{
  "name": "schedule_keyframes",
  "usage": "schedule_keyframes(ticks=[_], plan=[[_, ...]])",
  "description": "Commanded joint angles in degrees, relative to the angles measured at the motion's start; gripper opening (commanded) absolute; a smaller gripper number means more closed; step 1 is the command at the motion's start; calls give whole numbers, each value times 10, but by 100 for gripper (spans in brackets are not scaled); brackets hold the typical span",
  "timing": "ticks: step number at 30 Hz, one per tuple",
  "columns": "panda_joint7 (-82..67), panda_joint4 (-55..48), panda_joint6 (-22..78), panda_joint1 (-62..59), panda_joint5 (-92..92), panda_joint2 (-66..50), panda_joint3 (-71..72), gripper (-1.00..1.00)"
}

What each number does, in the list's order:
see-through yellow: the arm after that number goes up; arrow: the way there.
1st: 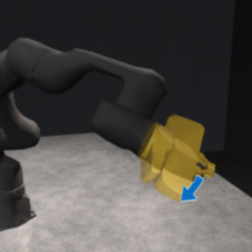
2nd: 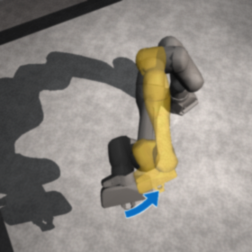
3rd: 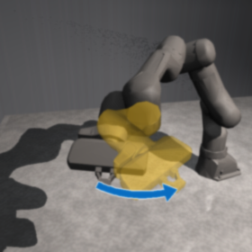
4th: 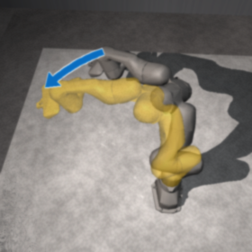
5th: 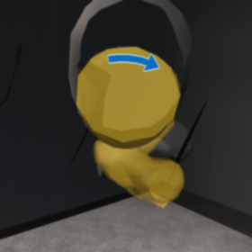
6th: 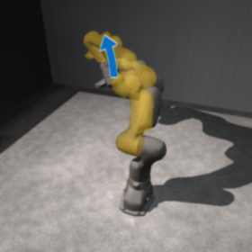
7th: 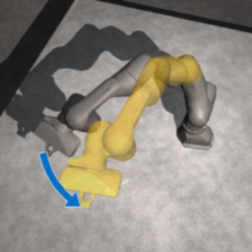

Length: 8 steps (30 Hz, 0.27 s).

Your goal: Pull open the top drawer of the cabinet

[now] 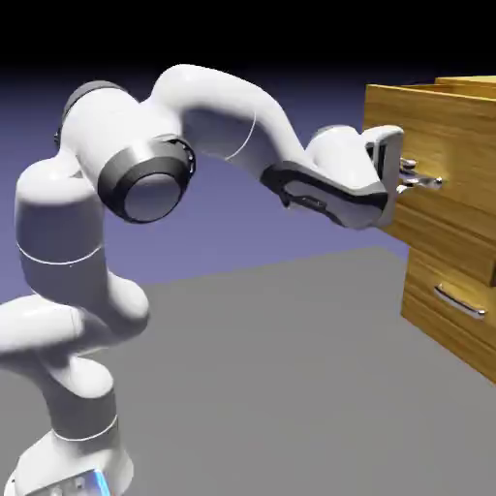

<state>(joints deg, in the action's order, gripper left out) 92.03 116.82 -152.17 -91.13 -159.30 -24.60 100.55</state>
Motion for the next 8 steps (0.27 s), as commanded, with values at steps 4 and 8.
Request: schedule_keyframes(ticks=[4,8], plan=[[-32,53,20,-79,8,-37,83,-100],[-112,89,56,-100,15,-120,126,-100]])
